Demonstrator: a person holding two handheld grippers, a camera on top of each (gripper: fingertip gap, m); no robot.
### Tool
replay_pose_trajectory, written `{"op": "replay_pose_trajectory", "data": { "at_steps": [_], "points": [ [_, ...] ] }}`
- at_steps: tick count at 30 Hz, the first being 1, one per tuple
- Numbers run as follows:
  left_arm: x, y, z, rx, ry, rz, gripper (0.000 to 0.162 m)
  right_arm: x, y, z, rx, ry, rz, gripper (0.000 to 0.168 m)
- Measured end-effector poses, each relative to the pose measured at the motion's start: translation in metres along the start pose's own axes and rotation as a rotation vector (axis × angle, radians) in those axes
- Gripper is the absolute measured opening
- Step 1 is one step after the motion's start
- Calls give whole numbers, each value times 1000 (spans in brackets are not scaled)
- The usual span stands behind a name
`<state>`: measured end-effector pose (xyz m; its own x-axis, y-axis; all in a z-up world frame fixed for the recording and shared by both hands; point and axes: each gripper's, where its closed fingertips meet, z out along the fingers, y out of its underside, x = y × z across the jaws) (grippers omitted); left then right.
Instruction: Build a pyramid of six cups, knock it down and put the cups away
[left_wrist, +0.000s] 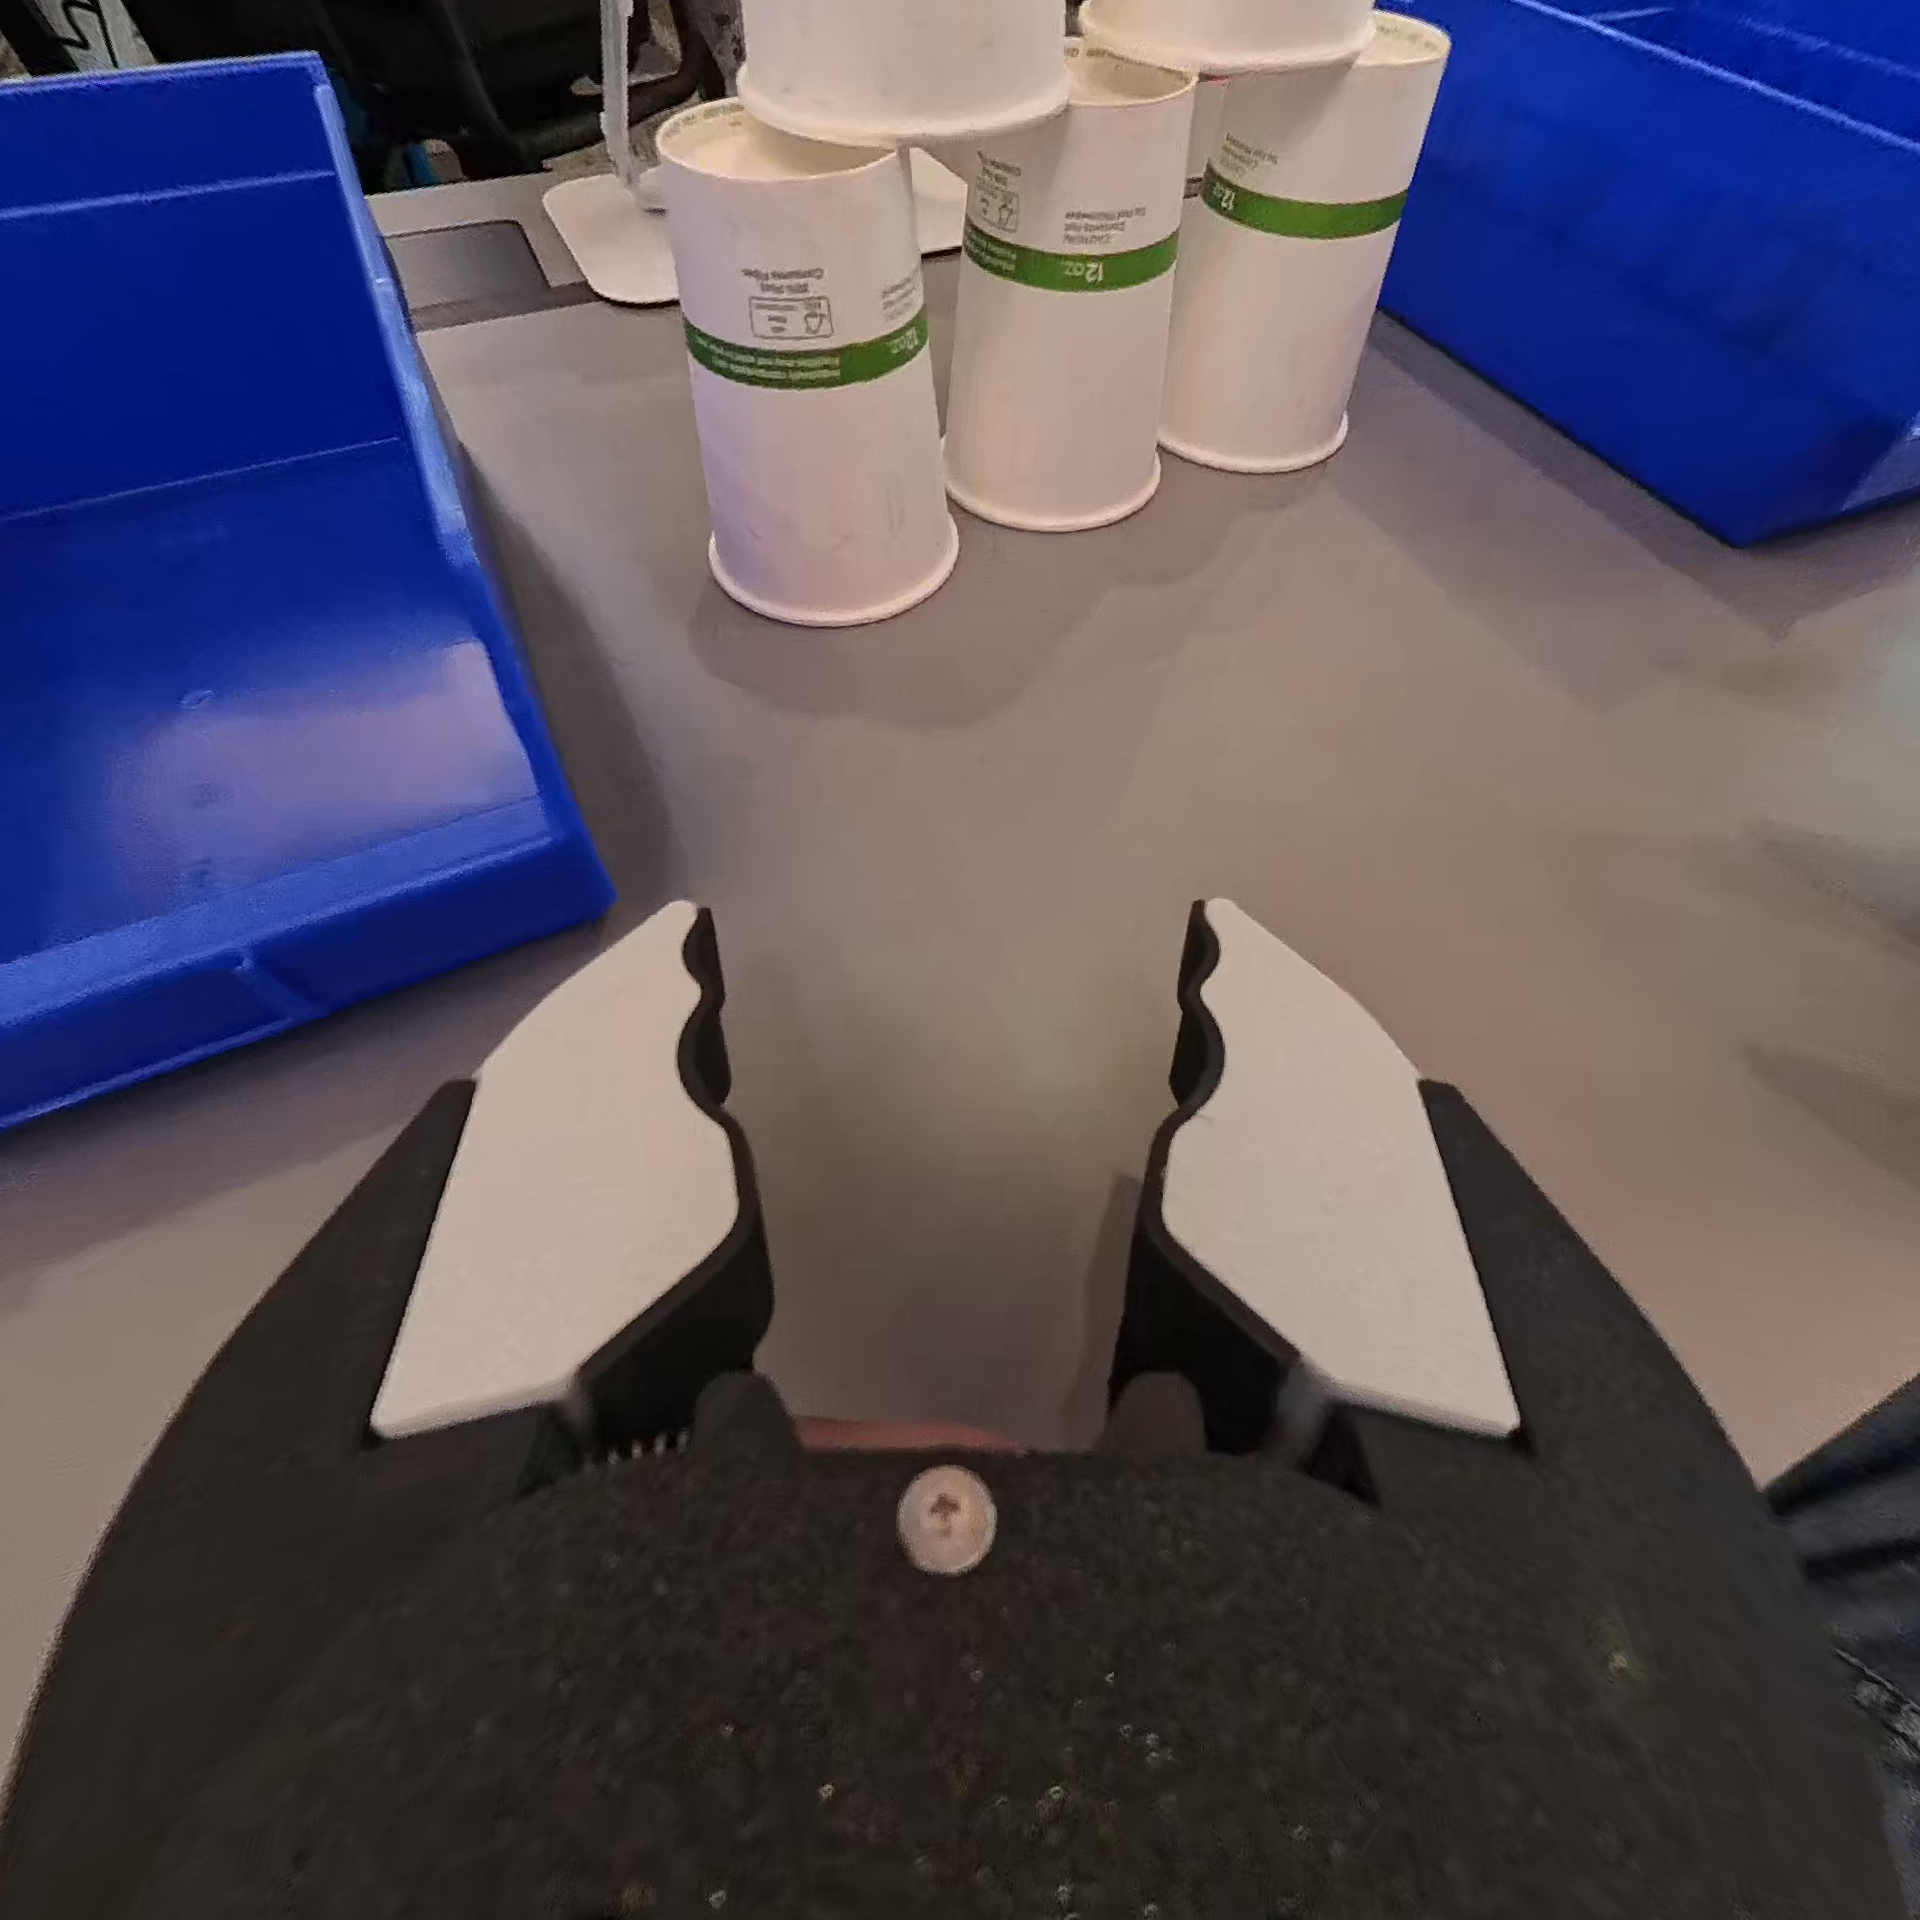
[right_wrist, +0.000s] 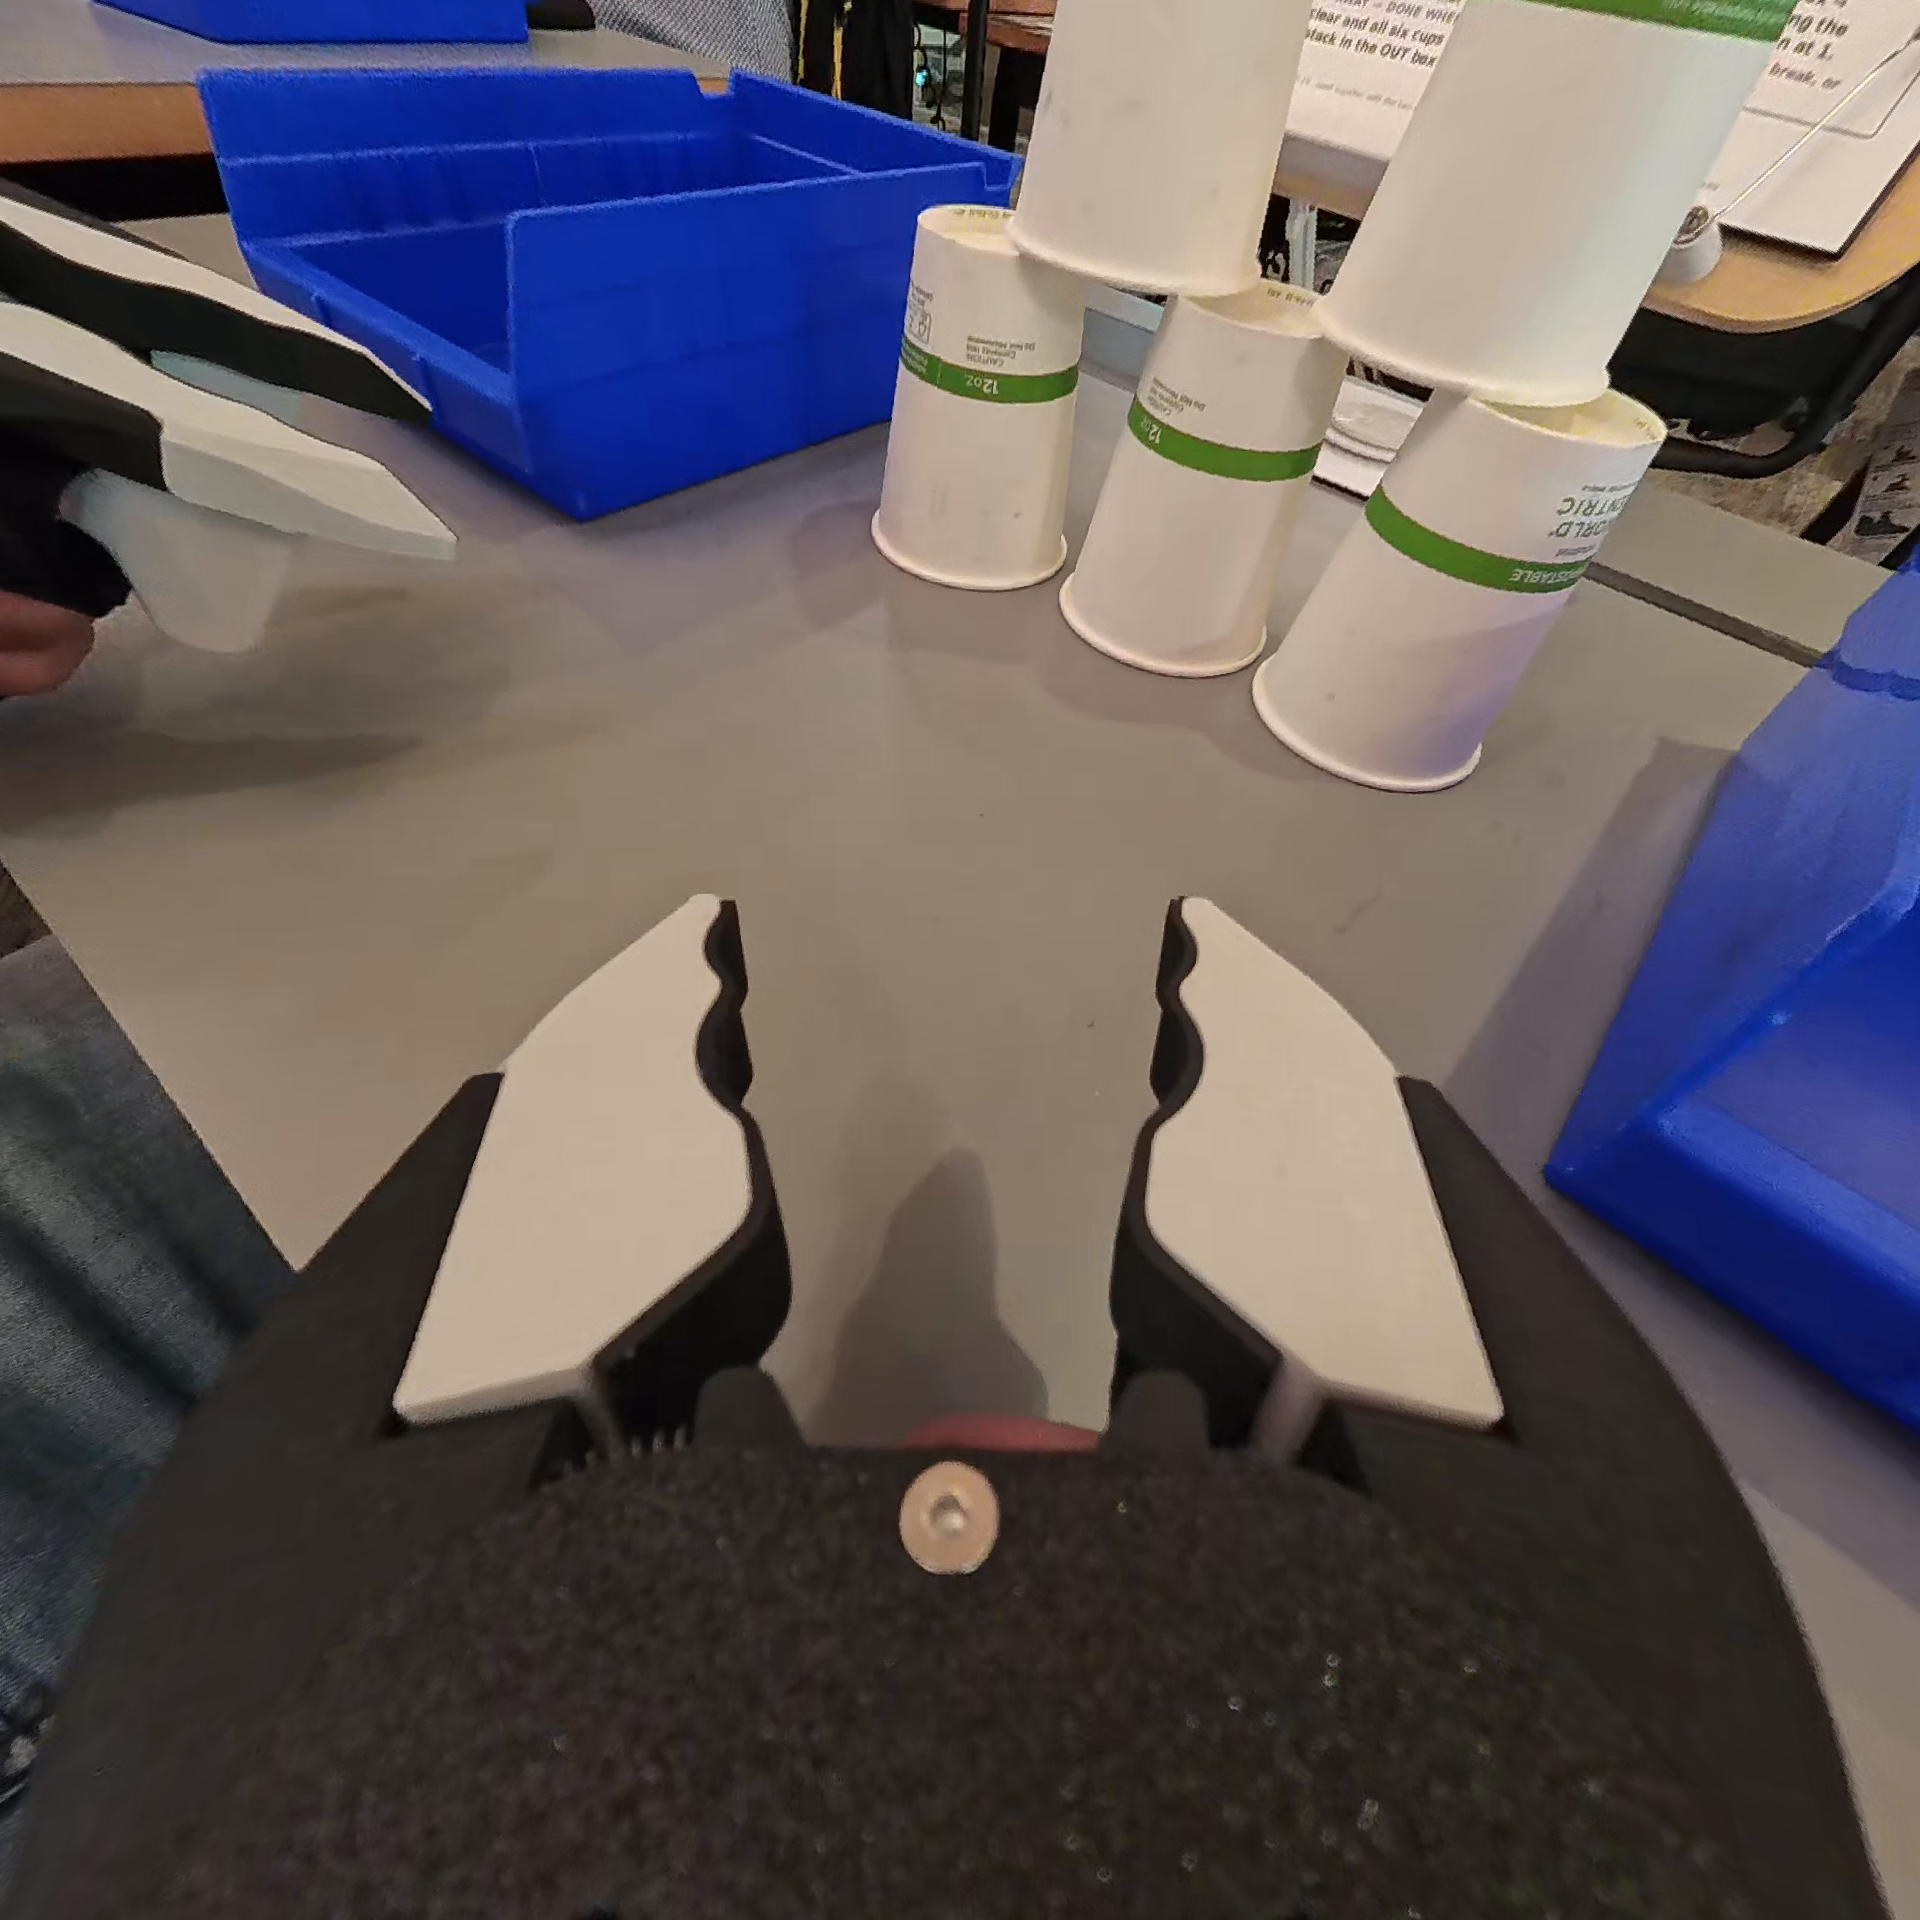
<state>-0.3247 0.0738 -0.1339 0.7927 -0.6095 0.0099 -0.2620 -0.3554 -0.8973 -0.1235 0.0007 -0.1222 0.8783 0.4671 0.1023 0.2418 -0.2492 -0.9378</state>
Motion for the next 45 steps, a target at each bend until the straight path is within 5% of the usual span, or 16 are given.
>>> {"op": "replay_pose_trajectory", "data": {
  "at_steps": [45],
  "points": [
    [2,4,2,-25,-16,54,83,9,5,-2,-26,4,52,72]
  ]
}}
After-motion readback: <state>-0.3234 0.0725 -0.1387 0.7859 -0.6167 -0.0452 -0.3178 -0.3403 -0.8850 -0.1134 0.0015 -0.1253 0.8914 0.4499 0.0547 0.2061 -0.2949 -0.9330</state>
